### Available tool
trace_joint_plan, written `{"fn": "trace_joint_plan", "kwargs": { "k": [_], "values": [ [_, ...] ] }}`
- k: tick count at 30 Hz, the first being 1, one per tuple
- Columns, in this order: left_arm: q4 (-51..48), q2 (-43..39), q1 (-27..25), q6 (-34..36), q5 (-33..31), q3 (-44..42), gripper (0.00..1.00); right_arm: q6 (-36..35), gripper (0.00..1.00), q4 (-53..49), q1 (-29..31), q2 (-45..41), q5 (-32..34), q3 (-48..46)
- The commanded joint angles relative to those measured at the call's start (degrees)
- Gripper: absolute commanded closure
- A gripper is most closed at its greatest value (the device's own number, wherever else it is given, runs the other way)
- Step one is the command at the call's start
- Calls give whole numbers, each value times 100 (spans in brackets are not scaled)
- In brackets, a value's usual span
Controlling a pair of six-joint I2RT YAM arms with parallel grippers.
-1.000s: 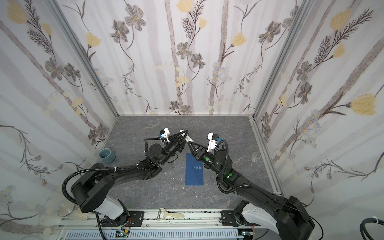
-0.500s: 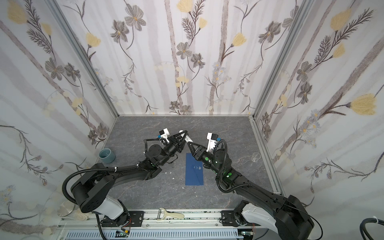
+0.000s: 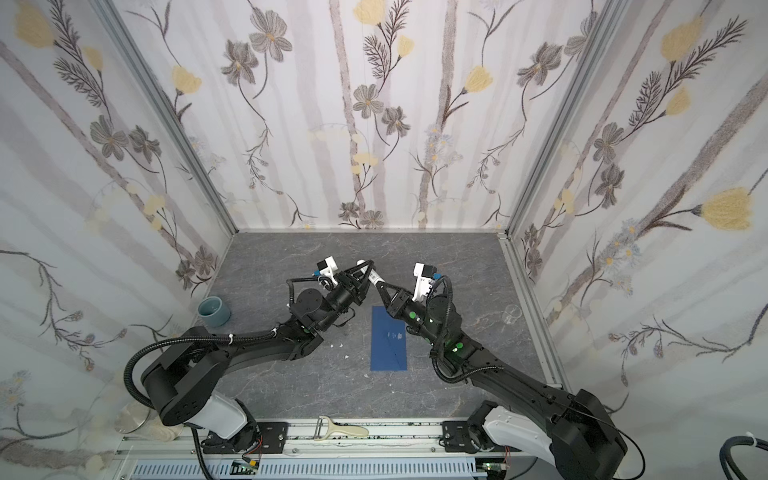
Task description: Place the letter into the envelope and seal it
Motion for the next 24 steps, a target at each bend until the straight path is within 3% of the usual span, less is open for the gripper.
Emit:
{"fn": "trace_joint_plan", "kwargs": {
  "k": [1, 11, 18, 24],
  "values": [
    [221, -54, -29, -8, 148, -16, 100, -339, 82, -335, 2, -4, 132, 172],
    [203, -8, -74, -217, 471, 37, 100, -1833, 87, -2195, 135, -14, 808, 913],
    [89, -25, -74, -355, 722, 63, 100, -3248, 89, -3496, 557, 124, 1941, 1701],
    [-124, -174, -56, -351, 856, 39, 100, -4457, 90, -3995, 1094, 261, 2923, 2044]
  ]
}}
